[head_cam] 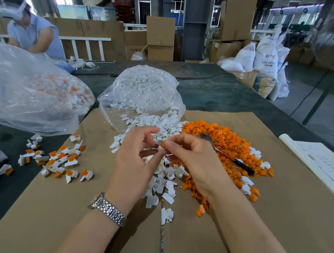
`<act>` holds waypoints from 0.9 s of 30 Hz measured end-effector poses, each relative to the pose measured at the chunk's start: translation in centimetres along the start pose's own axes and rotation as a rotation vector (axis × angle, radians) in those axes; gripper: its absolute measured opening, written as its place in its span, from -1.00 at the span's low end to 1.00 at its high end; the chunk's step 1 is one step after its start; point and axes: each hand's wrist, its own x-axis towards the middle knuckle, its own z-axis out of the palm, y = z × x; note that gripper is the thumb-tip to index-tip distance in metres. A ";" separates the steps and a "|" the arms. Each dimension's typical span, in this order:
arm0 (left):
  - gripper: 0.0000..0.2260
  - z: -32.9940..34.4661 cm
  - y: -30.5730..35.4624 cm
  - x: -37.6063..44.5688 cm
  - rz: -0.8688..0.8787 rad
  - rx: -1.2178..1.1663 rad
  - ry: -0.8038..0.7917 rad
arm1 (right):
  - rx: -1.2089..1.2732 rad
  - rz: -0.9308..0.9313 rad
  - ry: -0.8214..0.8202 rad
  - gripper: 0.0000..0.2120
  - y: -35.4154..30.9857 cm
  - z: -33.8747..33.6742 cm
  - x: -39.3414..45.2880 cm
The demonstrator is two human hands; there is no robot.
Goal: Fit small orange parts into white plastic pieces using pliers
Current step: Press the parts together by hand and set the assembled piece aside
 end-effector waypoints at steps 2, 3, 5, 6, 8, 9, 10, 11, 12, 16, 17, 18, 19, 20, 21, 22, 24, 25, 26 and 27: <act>-0.60 0.4 0.0 -0.1 0.172 0.177 0.033 | 0.034 0.029 -0.022 -0.92 0.1 0.2 0.0; -0.60 0.5 0.0 -0.2 0.227 0.246 0.043 | 0.027 0.032 -0.020 -0.93 0.2 0.3 0.1; -0.61 0.7 0.0 -0.5 0.249 0.282 0.044 | -0.037 0.005 0.006 -0.95 0.2 0.1 0.1; -0.63 0.7 0.1 -0.6 0.206 0.237 0.035 | -0.067 -0.022 0.018 -0.96 0.2 0.0 0.1; -0.69 0.4 0.5 -0.5 0.029 0.034 0.001 | -0.101 -0.082 0.030 -0.96 0.1 -0.3 0.1; -0.72 0.2 0.7 -0.3 -0.079 -0.072 -0.012 | -0.118 -0.107 0.026 -0.96 0.0 -0.3 0.1; -0.72 0.0 0.7 -0.2 -0.183 -0.145 -0.013 | -0.142 -0.133 0.016 -0.95 0.0 -0.4 0.1; -0.73 -0.2 0.7 0.0 -0.280 -0.195 -0.013 | -0.173 -0.160 0.006 -0.95 0.0 -0.4 0.2; -0.75 -0.4 0.7 0.2 -0.376 -0.254 -0.022 | -0.210 -0.184 -0.006 -0.95 0.0 -0.4 0.2; -0.89 -0.9 0.4 0.8 -0.717 -0.638 -0.076 | -0.314 -0.234 -0.057 -0.94 0.0 -0.1 0.0; -0.92 -1.0 0.3 0.8 -0.740 -0.656 -0.086 | -0.337 -0.242 -0.062 -0.94 0.1 0.1 -0.1; -0.92 -1.0 0.3 0.8 -0.747 -0.651 -0.097 | -0.377 -0.266 -0.048 -0.94 0.1 0.2 -0.2; -0.92 -1.0 0.3 0.8 -0.749 -0.644 -0.105 | -0.439 -0.307 -0.015 -0.95 0.2 0.2 -0.2; -0.92 -1.0 0.4 0.8 -0.752 -0.643 -0.107 | -0.515 -0.354 0.026 -0.95 0.3 0.3 -0.2; -0.92 -1.0 0.4 0.8 -0.758 -0.645 -0.105 | -0.571 -0.386 0.062 -0.95 0.3 0.5 -0.2; -0.91 -1.0 0.4 0.8 -0.767 -0.648 -0.099 | -0.587 -0.389 0.084 -0.94 0.4 0.6 -0.2; -0.88 -1.1 0.5 0.9 -0.790 -0.661 -0.091 | -0.532 -0.325 0.090 -0.94 0.6 0.7 -0.2; -0.88 -1.1 0.6 0.9 -0.797 -0.674 -0.086 | -0.496 -0.280 0.088 -0.95 0.6 0.7 -0.2; -0.88 -1.1 0.6 0.9 -0.796 -0.690 -0.080 | -0.461 -0.240 0.087 -0.95 0.6 0.7 -0.2; -0.89 -1.2 0.7 0.9 -0.785 -0.702 -0.071 | -0.428 -0.205 0.087 -0.95 0.6 0.6 -0.2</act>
